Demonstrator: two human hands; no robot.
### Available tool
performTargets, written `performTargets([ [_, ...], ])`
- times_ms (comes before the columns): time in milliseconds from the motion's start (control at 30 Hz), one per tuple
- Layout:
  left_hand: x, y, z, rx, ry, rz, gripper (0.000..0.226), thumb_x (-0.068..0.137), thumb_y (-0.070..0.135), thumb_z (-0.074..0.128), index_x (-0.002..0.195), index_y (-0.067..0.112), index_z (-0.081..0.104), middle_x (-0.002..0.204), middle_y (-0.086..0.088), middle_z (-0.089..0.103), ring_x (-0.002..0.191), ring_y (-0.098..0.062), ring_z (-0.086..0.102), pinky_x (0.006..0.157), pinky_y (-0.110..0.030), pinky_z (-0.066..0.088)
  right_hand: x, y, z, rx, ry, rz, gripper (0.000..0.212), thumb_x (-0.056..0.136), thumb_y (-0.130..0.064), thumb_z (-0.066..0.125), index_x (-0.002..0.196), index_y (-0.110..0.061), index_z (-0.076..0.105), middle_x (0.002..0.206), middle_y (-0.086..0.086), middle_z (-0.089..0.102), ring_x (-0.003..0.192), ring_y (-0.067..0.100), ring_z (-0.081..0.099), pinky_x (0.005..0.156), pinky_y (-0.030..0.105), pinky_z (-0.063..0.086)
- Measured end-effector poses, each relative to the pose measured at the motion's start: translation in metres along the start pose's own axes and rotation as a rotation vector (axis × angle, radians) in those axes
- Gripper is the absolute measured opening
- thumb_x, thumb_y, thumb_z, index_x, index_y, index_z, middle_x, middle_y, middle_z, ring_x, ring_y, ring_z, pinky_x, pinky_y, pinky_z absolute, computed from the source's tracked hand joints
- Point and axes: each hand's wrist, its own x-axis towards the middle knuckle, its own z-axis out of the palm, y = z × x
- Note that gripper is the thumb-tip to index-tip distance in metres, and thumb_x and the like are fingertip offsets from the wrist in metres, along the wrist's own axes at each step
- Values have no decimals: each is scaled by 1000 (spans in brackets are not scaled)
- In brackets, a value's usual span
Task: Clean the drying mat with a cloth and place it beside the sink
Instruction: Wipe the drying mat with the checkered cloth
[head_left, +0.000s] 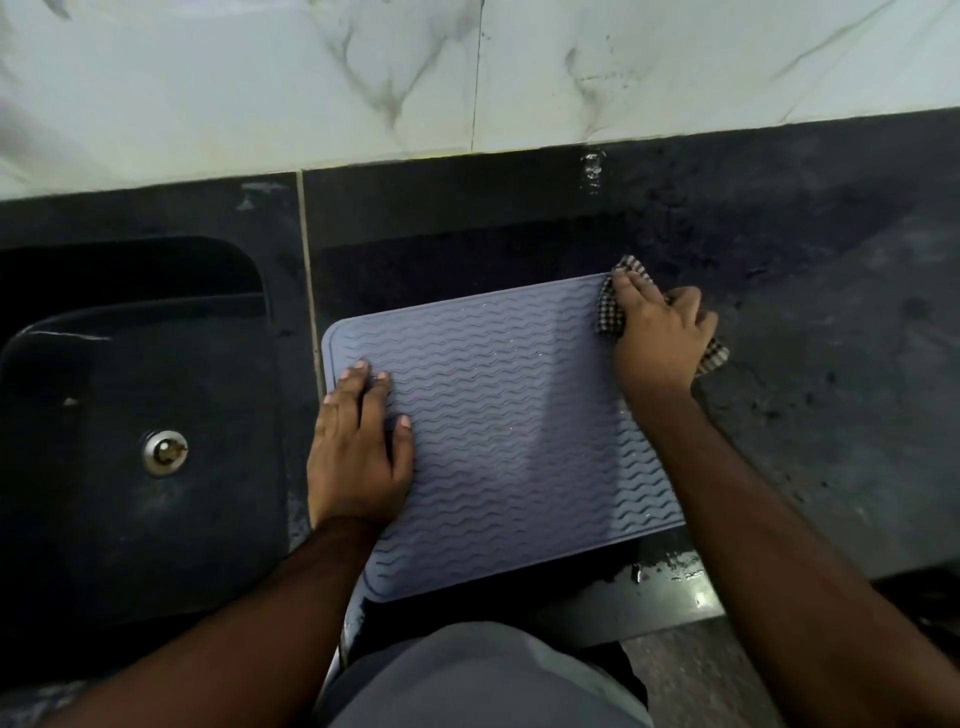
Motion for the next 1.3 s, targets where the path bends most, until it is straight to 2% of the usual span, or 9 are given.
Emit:
performTargets([
  [67,0,1,-1,7,-3,-6,54,98,35,49,146,12,49,159,-10,38,148,-28,34,121,-49,29,-11,-22,-4,112,-9,6,72,91,-1,42,154,-34,31,154,-7,43,120,36,41,96,53,36],
  [133,0,3,-2,15,-6,-7,54,98,34,51,146,10,49,159,-11,39,148,-28,34,120,-50,30,-34,-51,-2,193,-8,-186,83,85,4,39,155,-38,26,156,-8,41,117,32,43,93,50,38],
  [233,1,5,-3,24,-9,-7,54,98,33,51,146,9,50,158,-12,39,148,-28,33,120,-50,30,-56,-77,15,81,-91,-428,72,95,-8,41,155,-46,22,162,-22,23,130,27,36,99,49,33],
  [367,1,5,-5,24,-7,-8,54,98,33,51,146,9,50,159,-12,39,148,-28,33,121,-50,30,-36,-50,23,29,-42,-458,58,100,-23,42,150,-51,32,158,-27,29,130,27,41,95,45,33],
  [633,0,5,-5,23,-16,-8,55,99,34,51,147,9,49,159,-12,39,148,-28,34,121,-49,29,-1,-3,7,39,-34,-106,58,100,-14,41,145,-49,44,155,-25,36,126,29,40,97,45,32],
  [767,0,4,-5,25,-19,-3,55,99,36,50,147,10,49,159,-13,39,148,-29,33,121,-49,29,3,-40,-9,53,-99,38,65,95,-3,43,151,-37,37,154,-6,43,130,39,39,102,55,35],
  [900,1,4,-5,20,-38,-15,53,99,34,52,147,10,49,159,-11,38,149,-28,31,121,-49,29,-38,-114,-10,261,-34,-244,71,92,0,48,151,-38,36,149,-6,49,112,29,48,91,46,40],
  [1033,1,4,-5,31,-51,-14,53,99,34,52,147,9,49,159,-12,38,149,-29,31,121,-49,28,-62,-138,11,123,-127,-559,63,99,-16,43,152,-47,30,160,-23,28,130,26,38,100,46,32],
  [1300,1,5,-7,-8,-34,-18,53,99,33,55,147,11,49,160,-11,37,150,-27,30,124,-46,24,-19,-68,-6,75,-111,-129,69,92,-2,45,146,-45,42,155,-21,39,130,35,40,101,53,34],
])
